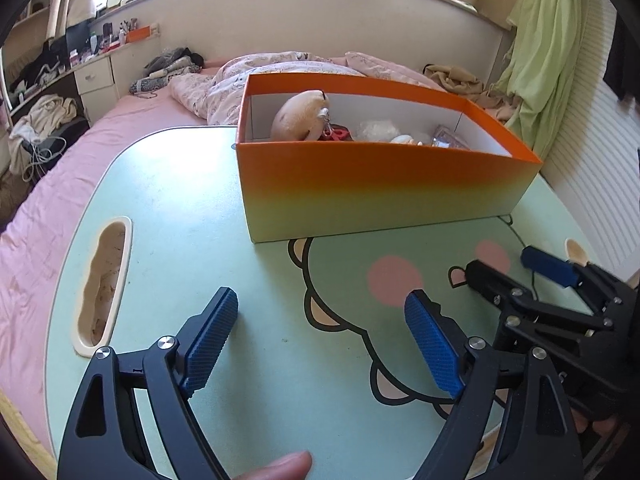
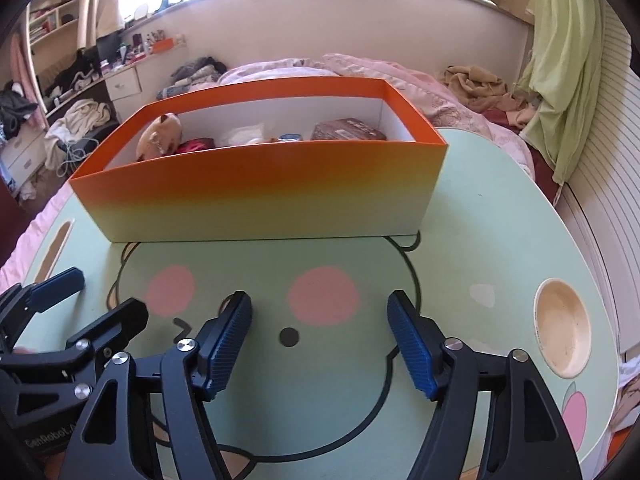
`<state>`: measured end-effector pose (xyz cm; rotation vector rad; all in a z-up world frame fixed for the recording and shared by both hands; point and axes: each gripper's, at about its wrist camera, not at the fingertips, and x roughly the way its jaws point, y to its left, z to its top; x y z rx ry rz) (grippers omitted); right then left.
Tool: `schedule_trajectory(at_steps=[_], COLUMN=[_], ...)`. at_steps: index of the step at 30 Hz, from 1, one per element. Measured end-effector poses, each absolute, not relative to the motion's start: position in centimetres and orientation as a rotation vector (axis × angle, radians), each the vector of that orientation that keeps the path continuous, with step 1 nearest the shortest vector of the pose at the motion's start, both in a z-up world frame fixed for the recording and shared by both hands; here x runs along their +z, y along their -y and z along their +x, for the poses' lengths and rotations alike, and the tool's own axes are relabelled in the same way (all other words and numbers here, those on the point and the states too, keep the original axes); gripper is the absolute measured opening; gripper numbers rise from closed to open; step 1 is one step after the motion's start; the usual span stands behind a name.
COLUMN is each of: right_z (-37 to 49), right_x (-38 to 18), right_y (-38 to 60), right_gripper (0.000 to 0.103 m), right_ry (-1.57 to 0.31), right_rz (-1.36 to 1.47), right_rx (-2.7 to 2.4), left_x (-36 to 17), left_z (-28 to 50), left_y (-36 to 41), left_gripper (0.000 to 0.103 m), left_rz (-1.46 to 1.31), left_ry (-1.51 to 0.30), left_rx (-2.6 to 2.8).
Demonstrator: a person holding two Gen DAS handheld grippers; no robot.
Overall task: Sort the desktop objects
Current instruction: 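Withdraw both open grippers from the box back over the table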
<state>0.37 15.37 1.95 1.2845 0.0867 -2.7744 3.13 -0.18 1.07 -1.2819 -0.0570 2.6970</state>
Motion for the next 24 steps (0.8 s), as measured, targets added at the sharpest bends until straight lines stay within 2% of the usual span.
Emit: schedule_trajectory(at_steps=[3,5,24], right_z=[0.4,0.39,0.23], right_x=[2.03,2.06,1.56], right_y=[-15.58,-15.79,-16.31], right_gripper=[0.072,0.073,0.074], right_ry=[-0.086,-0.082,-0.084], right_rz=[1.28,1.277,1.267], right_rx=[-2.779,-2.779,-2.783], left_x=[0.93,0.7,0.48], left_z=[2.99,2.77,2.47], left_y=[-0.04,0.22,0.4], left_gripper=[0.093,0.103,0.103], left_rz=[-1.303,-1.338,-1.358], left_ry=[0.028,0.035,0.026], left_rx=[2.708,2.724,2.743])
